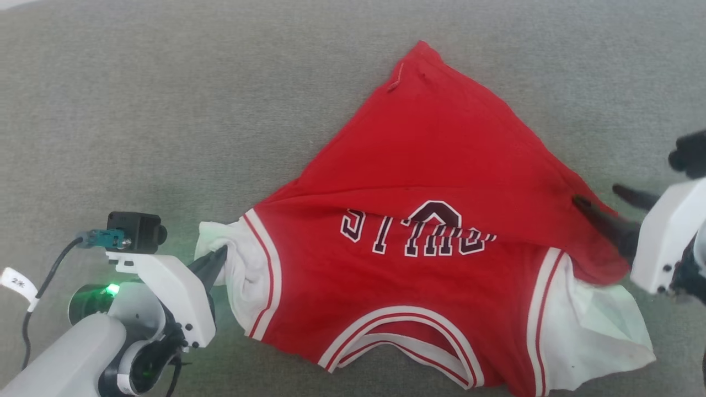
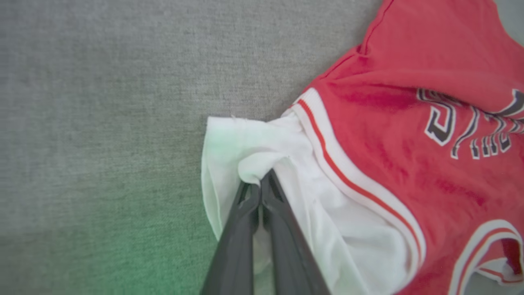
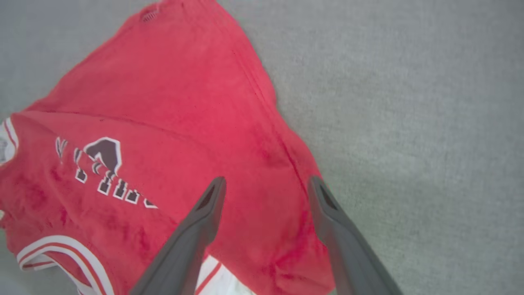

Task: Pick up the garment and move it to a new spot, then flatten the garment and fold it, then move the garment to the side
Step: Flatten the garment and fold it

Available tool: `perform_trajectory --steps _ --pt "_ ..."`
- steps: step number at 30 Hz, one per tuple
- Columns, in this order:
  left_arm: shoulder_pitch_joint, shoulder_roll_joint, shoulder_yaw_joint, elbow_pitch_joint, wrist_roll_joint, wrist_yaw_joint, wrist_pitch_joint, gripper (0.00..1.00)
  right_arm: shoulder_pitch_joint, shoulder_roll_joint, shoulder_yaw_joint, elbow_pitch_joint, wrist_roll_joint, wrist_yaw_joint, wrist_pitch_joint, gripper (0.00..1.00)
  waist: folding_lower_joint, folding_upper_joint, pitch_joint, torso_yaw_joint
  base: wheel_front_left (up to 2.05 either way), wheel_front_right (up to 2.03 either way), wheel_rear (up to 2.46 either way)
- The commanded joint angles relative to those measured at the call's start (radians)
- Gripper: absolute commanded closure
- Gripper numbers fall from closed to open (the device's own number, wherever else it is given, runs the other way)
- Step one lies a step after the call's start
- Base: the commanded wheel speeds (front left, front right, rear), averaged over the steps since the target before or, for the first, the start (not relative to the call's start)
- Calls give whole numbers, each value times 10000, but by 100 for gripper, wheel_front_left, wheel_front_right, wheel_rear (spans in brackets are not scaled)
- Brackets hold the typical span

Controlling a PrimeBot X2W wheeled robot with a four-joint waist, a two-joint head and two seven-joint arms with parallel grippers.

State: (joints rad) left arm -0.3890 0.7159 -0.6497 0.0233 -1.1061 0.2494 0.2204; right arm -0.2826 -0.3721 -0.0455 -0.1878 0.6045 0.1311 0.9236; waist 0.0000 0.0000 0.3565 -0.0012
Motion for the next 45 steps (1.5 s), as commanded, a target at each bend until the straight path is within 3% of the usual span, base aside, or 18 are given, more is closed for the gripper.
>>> perform_trajectory --steps 1,8,17,26,30,36,37,38,45 --pt "102 -43 -41 -7 62 -17 -43 100 -268 59 9 -142 -77 -7 40 0 0 0 -26 118 0 0 0" --pt "-300 -452 -320 81 243 -230 25 100 -1816 -22 432 376 -309 -7 -330 0 0 0 107 866 0 0 0" --pt "-1329 -1675 -1042 867 537 -974 93 100 -4479 -890 1510 3159 -229 -6 -742 0 0 0 619 2624 0 0 0" --pt "-1827 -2412 -1366 1530 695 -1464 -97 100 -6602 -1621 3302 6005 -49 -7 -1002 0 0 0 1105 3585 0 0 0" --pt "-1959 -2686 -1448 1879 693 -1636 -173 100 -7279 -1844 4247 7259 262 -7 -614 0 0 0 1248 3920 0 0 0" --pt "-1975 -2866 -1474 2321 589 -1838 -299 100 -7191 -2188 6127 8437 1090 -3 951 0 0 0 1318 4045 0 0 0" --pt "-1983 -2878 -1462 2386 578 -1863 -309 100 -7136 -2237 6303 8548 1225 -3 1088 59 0 0 1323 4035 0 0 0" --pt "-2002 -2896 -1446 2444 553 -1883 -332 100 -7158 -2288 6393 8692 1341 -3 1112 100 0 0 1330 4020 0 0 0" --pt "-2388 -2682 -1155 2649 461 -1873 -287 100 -7829 -2472 6655 8776 1726 -15 109 100 0 0 1204 3561 0 0 0"
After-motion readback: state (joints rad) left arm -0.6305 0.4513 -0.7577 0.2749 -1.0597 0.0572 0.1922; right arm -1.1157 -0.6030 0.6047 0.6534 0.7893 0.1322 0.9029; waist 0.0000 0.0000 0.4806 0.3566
